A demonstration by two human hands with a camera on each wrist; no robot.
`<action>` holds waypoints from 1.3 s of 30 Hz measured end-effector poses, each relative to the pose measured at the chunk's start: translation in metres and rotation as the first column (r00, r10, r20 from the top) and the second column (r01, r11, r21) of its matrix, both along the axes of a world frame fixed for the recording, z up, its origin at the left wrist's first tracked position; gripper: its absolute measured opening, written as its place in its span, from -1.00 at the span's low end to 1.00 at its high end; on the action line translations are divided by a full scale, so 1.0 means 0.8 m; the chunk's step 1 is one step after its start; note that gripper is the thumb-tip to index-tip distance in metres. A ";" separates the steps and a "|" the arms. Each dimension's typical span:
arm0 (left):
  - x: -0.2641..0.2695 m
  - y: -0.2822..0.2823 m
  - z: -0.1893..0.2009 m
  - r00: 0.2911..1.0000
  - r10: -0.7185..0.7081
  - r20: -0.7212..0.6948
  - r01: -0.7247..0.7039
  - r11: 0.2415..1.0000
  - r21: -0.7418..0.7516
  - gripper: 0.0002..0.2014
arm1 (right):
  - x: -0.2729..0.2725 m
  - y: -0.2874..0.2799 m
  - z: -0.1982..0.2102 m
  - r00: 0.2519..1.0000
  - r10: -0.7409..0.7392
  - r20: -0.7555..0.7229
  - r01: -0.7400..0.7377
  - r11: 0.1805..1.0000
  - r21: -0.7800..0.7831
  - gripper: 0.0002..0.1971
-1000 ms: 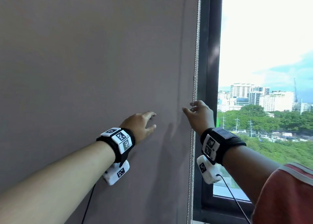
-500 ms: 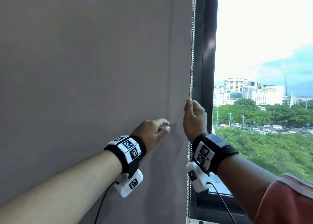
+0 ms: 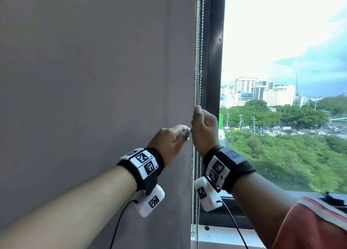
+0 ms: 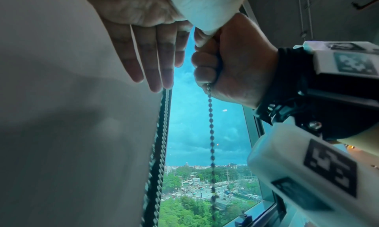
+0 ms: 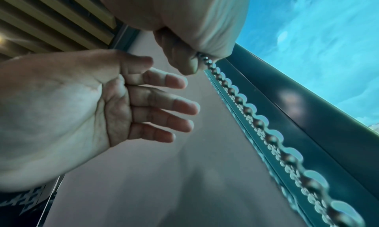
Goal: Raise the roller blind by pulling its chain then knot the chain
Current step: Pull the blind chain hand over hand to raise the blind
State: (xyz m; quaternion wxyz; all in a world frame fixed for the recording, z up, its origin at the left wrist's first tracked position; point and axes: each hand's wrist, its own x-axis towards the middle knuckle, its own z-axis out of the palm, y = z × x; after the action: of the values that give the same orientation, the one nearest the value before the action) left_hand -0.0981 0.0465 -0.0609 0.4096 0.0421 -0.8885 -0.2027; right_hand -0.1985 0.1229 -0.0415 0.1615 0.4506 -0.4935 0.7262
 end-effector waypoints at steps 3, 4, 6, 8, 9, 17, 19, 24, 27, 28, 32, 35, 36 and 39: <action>-0.003 0.013 -0.008 0.998 -0.057 -0.017 0.058 0.997 0.045 -0.64 | 0.000 0.009 -0.015 1.000 0.029 0.007 -0.029 1.000 0.003 -0.54; -0.003 0.017 -0.011 0.996 -0.082 -0.022 0.083 0.994 0.070 -0.66 | 0.000 0.012 -0.019 0.999 0.038 0.010 -0.038 0.999 0.004 -0.53; -0.003 0.025 -0.015 0.990 -0.134 -0.035 0.138 0.982 0.132 -0.65 | -0.001 0.018 -0.026 0.999 0.045 0.020 -0.045 0.999 -0.005 -0.52; 0.000 0.035 -0.017 0.982 -0.181 -0.057 0.189 0.961 0.201 -0.59 | -0.001 0.023 -0.031 0.998 0.063 0.029 -0.063 0.998 -0.008 -0.51; 0.001 0.039 -0.017 0.978 -0.197 -0.067 0.207 0.953 0.221 -0.57 | 0.000 0.025 -0.033 0.997 0.075 0.031 -0.075 0.997 -0.004 -0.50; 0.002 0.069 -0.010 0.976 -0.184 -0.113 0.207 0.946 0.251 -0.59 | 0.021 0.038 -0.066 0.977 0.205 0.065 -0.203 0.979 -0.026 -0.50; 0.001 0.077 -0.006 0.975 -0.184 -0.126 0.211 0.941 0.265 -0.60 | 0.025 0.040 -0.078 0.974 0.210 0.086 -0.208 0.978 -0.035 -0.58; -0.007 0.097 0.007 0.945 -0.214 -0.249 0.300 0.871 0.388 -0.66 | 0.038 0.051 -0.105 0.977 0.195 0.085 -0.194 0.981 -0.020 -0.56; -0.005 0.113 0.015 0.920 -0.258 -0.296 0.377 0.790 0.483 -0.66 | 0.042 0.057 -0.120 0.986 0.144 0.081 -0.147 0.989 0.026 -0.57; -0.004 0.119 0.016 0.910 -0.270 -0.315 0.403 0.756 0.516 -0.66 | 0.043 0.060 -0.124 0.988 0.131 0.079 -0.134 0.990 0.040 -0.59; -0.003 0.135 0.008 0.897 -0.268 -0.351 0.438 0.644 0.627 -0.67 | 0.041 0.068 -0.144 0.993 0.101 0.061 -0.107 0.990 0.091 -0.58; -0.005 0.139 -0.004 0.906 -0.249 -0.343 0.422 0.614 0.667 -0.63 | 0.042 0.075 -0.156 0.991 0.136 0.009 -0.136 0.981 0.141 -0.61; -0.005 0.139 -0.006 0.905 -0.244 -0.348 0.422 0.618 0.664 -0.63 | 0.042 0.077 -0.156 0.987 0.162 -0.013 -0.158 0.975 0.158 -0.62; 0.001 0.141 -0.006 0.900 -0.234 -0.368 0.428 0.638 0.641 -0.62 | 0.040 0.086 -0.152 0.977 0.206 -0.060 -0.187 0.954 0.233 -0.63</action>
State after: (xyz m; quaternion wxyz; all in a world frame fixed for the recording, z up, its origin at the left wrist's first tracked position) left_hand -0.0973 0.1593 -0.0656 0.4257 0.0050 -0.6744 -0.6034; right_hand -0.1669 0.1917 -0.1630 0.0566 0.5427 -0.5187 0.6582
